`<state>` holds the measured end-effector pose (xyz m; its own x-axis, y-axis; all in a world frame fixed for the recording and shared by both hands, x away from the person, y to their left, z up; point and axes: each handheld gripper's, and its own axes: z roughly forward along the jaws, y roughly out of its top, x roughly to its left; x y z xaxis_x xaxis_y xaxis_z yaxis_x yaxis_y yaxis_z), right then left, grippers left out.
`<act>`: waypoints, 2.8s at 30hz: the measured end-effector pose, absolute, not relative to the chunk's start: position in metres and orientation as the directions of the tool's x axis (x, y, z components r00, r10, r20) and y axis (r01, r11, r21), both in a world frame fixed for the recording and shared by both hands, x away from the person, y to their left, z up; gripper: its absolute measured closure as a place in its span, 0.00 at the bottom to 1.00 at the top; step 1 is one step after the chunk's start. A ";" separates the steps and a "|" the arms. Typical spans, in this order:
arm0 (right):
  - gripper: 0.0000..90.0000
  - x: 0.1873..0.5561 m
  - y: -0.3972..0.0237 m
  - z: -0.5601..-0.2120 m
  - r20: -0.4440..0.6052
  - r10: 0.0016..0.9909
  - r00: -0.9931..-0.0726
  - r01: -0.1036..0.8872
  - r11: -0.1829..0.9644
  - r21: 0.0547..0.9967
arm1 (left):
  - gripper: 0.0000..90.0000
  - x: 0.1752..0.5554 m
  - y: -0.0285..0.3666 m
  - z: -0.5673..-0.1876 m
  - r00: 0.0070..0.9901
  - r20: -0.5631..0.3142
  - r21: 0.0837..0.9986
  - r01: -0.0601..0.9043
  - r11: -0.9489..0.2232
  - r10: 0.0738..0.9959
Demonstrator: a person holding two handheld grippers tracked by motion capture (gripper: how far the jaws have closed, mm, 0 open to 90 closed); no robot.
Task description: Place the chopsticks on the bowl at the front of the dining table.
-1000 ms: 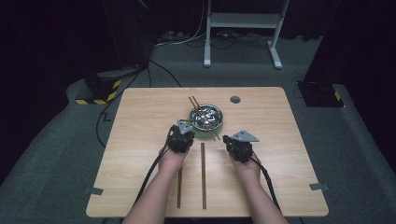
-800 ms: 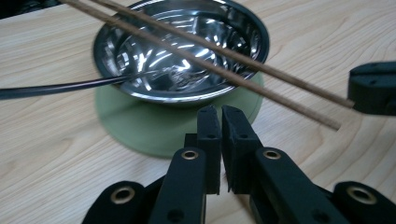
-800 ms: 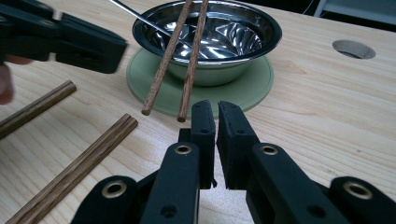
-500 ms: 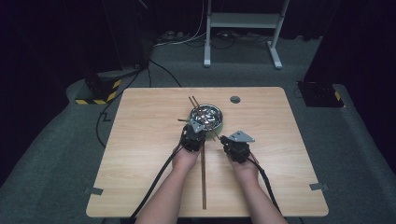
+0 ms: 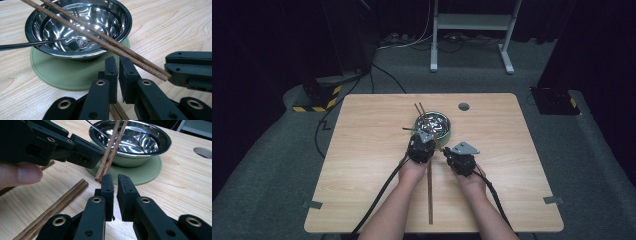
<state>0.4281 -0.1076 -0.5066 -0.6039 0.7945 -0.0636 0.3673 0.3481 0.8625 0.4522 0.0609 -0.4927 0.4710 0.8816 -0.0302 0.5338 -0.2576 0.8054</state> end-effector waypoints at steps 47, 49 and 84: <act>0.88 0.429 -0.096 -0.508 -0.067 0.792 -0.607 0.363 0.351 0.863 | 0.92 0.453 0.067 -0.494 0.459 -0.047 0.801 0.548 -0.241 0.887; 0.88 0.429 -0.096 -0.508 -0.062 0.789 -0.611 0.366 0.352 0.861 | 0.92 0.453 0.068 -0.494 0.462 -0.042 0.799 0.549 -0.248 0.886; 0.88 0.427 -0.089 -0.509 -0.088 0.767 -0.635 0.338 0.378 0.862 | 0.90 0.451 0.074 -0.490 0.487 -0.042 0.802 0.537 -0.261 0.873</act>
